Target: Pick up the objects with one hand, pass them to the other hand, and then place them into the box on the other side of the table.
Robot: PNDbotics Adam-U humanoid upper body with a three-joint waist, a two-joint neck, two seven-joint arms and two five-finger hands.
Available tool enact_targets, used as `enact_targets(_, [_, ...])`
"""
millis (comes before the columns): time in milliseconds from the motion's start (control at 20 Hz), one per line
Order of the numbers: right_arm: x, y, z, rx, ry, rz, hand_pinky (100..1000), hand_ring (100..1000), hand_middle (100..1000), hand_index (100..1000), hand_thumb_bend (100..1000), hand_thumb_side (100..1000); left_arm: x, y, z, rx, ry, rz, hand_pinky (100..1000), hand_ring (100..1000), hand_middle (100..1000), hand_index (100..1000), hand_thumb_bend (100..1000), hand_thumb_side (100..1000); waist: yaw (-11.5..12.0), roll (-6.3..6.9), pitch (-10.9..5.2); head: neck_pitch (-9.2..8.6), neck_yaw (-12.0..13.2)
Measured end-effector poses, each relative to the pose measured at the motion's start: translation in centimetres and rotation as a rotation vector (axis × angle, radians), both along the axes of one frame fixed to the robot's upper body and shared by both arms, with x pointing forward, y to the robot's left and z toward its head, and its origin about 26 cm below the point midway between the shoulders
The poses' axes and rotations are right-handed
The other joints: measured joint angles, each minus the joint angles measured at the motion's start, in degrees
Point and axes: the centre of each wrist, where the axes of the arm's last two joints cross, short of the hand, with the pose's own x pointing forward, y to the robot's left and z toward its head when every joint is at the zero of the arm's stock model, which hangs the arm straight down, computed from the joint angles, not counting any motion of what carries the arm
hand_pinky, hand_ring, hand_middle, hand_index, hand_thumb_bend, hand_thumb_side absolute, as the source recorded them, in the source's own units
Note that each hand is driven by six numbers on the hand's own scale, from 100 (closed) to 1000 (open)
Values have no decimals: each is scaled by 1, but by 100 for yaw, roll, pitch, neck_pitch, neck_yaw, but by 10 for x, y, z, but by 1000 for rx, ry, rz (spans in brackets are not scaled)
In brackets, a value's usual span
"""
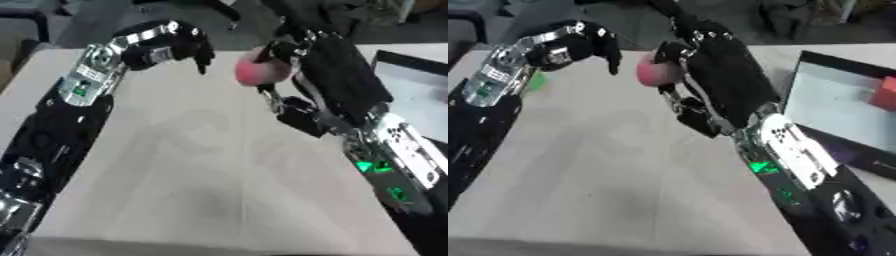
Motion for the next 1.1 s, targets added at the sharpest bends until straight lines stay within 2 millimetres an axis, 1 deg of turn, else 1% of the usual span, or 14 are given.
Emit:
enact_targets(50, [1, -1, 0, 3, -4, -4, 753, 735, 1000, 227, 100, 100, 1, 3, -2, 0, 5, 22, 616, 518, 529, 655, 411, 846, 0, -1, -2, 0, -32])
enact_targets(100, [1, -2, 1, 7, -6, -7, 754, 735, 1000, 227, 100, 100, 1, 7, -4, 1, 7, 42, 616, 518, 528, 656, 434, 798, -3, -1, -4, 0, -70])
enact_targets(250, [4, -9, 1, 13, -11, -35, 754, 736, 1000, 229, 100, 100, 2, 22, -2, 4, -6, 105, 616, 519, 528, 657, 420, 788, -12, -4, -12, 0, -253])
enact_targets(300, [6, -13, 0, 16, -11, -55, 750, 734, 1000, 228, 100, 100, 1, 29, -2, 5, -14, 130, 615, 519, 528, 657, 415, 776, -19, -4, -13, 0, -353])
enact_targets(400, [14, -28, -1, 25, -7, -130, 735, 725, 1000, 226, 100, 100, -4, 51, -1, 10, -36, 196, 615, 519, 528, 657, 405, 758, -28, -5, -21, 0, -645])
enact_targets(500, [26, -51, -4, 44, -2, -244, 712, 712, 1000, 217, 100, 100, -12, 77, 0, 6, -62, 275, 615, 518, 526, 654, 386, 739, -27, -5, -27, 0, -1003])
enact_targets(600, [41, -79, -9, 84, 11, -392, 680, 691, 1000, 207, 100, 100, -25, 105, -1, -14, -81, 363, 615, 518, 527, 653, 377, 728, -12, -4, -28, 1, -1354])
enact_targets(700, [57, -110, -16, 138, 26, -551, 668, 690, 1000, 220, 100, 100, -41, 129, -3, -43, -94, 444, 615, 519, 527, 653, 374, 719, 21, 0, -28, 1, -1636])
enact_targets(800, [74, -143, -26, 188, 54, -711, 641, 683, 1000, 227, 100, 100, -59, 149, -8, -76, -99, 513, 615, 519, 528, 654, 370, 716, 72, 4, -28, 1, -1859])
enact_targets(850, [82, -158, -33, 212, 79, -783, 639, 684, 1000, 249, 100, 100, -67, 156, -12, -89, -102, 541, 615, 519, 528, 655, 368, 714, 105, 5, -28, 1, -1953])
enact_targets(950, [96, -187, -50, 249, 142, -904, 675, 726, 1000, 403, 100, 100, -82, 166, -17, -104, -108, 583, 615, 520, 528, 655, 363, 713, 168, 10, -28, 1, -2103])
enact_targets(1000, [103, -200, -58, 253, 177, -959, 722, 767, 1000, 521, 235, 170, -88, 168, -19, -109, -111, 600, 616, 520, 529, 657, 362, 712, 203, 22, -28, 1, -2162])
enact_targets(1050, [108, -212, -67, 244, 215, -1010, 745, 782, 1000, 577, 357, 212, -94, 171, -21, -113, -111, 616, 616, 521, 530, 658, 363, 711, 245, 37, -28, 1, -2212])
enact_targets(1100, [113, -223, -77, 224, 261, -1055, 784, 809, 1000, 659, 561, 229, -99, 173, -22, -114, -115, 629, 616, 522, 531, 659, 361, 711, 277, 45, -28, 1, -2256])
